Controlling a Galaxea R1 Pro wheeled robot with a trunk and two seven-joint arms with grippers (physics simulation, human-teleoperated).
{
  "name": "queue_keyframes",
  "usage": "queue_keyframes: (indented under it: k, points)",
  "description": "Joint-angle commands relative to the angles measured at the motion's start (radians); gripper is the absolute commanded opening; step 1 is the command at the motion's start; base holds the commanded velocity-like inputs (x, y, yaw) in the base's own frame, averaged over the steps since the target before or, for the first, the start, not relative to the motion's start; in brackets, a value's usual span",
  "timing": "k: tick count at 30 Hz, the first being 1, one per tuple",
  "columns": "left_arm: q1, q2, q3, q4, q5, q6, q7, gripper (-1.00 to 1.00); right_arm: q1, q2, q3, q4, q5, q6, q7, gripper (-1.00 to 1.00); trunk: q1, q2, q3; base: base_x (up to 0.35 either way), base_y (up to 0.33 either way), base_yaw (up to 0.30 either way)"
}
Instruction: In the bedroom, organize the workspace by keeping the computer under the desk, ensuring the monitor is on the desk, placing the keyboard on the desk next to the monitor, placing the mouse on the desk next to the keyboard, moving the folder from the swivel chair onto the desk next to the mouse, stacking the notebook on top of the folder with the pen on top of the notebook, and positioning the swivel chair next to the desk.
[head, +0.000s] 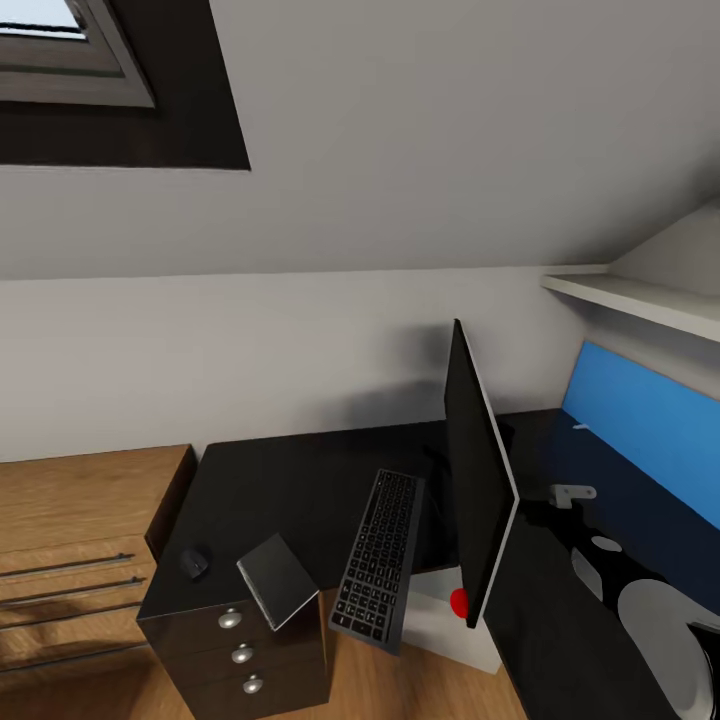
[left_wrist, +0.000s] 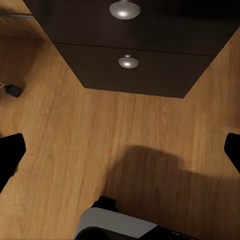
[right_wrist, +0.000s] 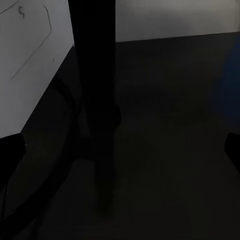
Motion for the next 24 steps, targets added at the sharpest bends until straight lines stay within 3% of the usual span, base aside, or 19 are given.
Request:
queue_keyframes:
  k: [1, 24]
  points:
    - [-0.001, 0.001, -0.007, 0.0, 0.011, -0.006, 0.007, 1.0, -0.001, 0.0, -0.009, 0.001, 0.01, -0.004, 0.004, 1.0, 0.001, -0.002, -0.002, 0.005, -0.003, 0.0]
    - [-0.001, 0.002, -0.007, 0.0, 0.011, -0.004, 0.007, 1.0, -0.001, 0.0, -0.009, 0.0, 0.008, -0.004, 0.008, 1.0, 0.001, -0.002, -0.002, 0.032, 0.0, 0.0]
